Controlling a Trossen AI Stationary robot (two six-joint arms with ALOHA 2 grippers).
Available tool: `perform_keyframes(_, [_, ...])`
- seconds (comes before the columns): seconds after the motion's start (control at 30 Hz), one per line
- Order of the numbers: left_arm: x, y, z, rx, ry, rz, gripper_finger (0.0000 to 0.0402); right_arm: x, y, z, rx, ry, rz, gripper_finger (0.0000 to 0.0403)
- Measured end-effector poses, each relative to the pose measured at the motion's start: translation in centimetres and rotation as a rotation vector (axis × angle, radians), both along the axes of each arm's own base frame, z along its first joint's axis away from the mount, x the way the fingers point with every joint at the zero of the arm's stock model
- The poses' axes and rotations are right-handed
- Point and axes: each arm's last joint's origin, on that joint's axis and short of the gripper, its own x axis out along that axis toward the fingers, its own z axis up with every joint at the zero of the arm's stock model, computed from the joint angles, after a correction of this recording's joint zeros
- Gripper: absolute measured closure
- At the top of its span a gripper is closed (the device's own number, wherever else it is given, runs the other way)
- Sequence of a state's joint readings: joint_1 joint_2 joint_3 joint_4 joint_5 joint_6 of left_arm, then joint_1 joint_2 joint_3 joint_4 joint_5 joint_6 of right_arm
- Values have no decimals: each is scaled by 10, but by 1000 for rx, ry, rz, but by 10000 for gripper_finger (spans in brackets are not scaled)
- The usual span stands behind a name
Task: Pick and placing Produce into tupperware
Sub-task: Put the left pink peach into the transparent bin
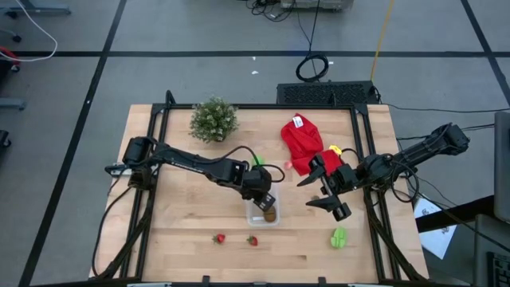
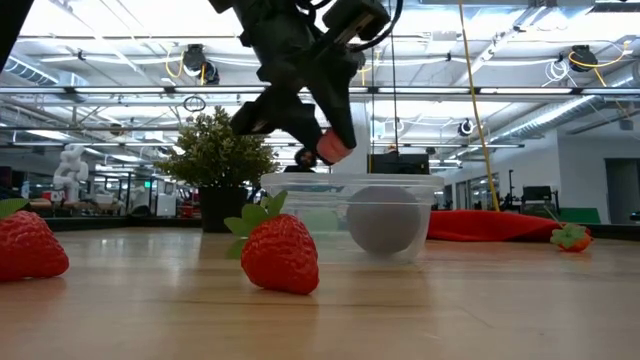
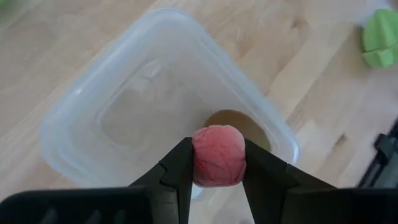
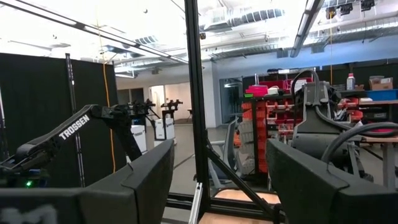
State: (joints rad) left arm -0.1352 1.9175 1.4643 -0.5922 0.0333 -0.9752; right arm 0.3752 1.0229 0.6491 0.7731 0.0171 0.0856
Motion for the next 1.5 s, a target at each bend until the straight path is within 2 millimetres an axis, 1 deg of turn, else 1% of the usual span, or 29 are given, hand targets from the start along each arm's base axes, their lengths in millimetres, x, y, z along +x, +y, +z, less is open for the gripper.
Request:
perform_keyframes(0.37, [-5,-1,-3,31,54,38,288,0,0,0,-3,-1,-1,161])
perform_keyframes(0.67, [-8,-10,-3,67,61,43,289,0,0,1,-1,-9,-2,161])
perform_keyframes(0.77, [-5,-10,-11,65,75,50,289,0,0,1,0,-9,-2,161])
perform_keyframes(0.93, [3,-13,-31,28,104,31,289,0,0,1,0,-9,-2,161])
perform_keyframes(1.17, [2,-10,-31,63,113,55,289,0,0,1,1,-11,-2,161])
perform_keyframes(1.33, [5,-11,-48,31,159,37,289,0,0,1,-7,-18,-5,161])
perform_keyframes(1.5, [10,-5,-49,15,123,13,289,0,0,1,-14,-16,-7,161])
